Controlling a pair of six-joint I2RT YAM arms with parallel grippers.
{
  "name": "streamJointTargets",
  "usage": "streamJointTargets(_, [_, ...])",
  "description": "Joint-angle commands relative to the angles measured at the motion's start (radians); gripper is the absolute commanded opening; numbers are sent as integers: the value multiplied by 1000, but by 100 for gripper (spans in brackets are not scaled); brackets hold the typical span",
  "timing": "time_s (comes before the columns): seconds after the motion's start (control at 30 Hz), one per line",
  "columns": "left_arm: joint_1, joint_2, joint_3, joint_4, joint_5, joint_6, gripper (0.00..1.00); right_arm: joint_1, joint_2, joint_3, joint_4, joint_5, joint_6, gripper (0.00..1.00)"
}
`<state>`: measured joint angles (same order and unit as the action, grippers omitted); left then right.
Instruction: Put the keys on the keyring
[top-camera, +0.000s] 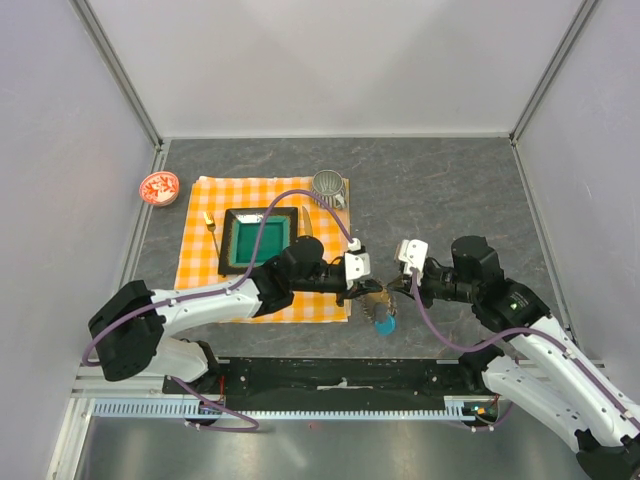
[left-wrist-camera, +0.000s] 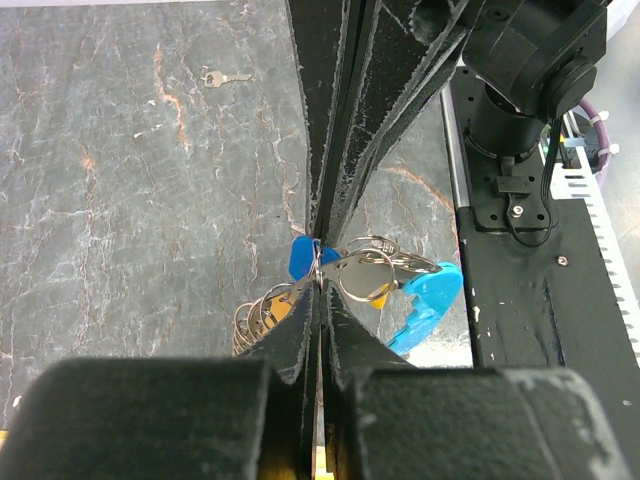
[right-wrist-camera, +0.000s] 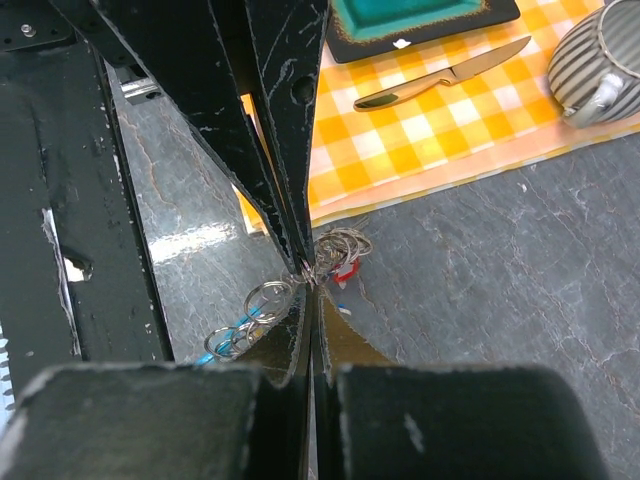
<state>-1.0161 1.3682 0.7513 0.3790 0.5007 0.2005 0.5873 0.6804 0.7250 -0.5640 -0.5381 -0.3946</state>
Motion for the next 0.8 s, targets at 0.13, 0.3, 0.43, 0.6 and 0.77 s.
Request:
streamJointTargets(0.13, [-7,28,48,-58,35,39,2,5,10,68,58,-46,-18,0])
streamJointTargets(0.3, [-7,26,51,-65,29,39,2,5,16,67,56,-48,-18,0])
streamJointTargets(0.43, [-7,20,43,-45,-4,17,2,5,11,57,52,-43,-15,0])
streamJointTargets(0.6, [-4,12,30,3,-68,-30,2,5,-4,42,38,-37,-13,0])
streamJointTargets(0.77, [7,-4,6,60,-94,-93,2,3,-12,28,23,-42,-24,0])
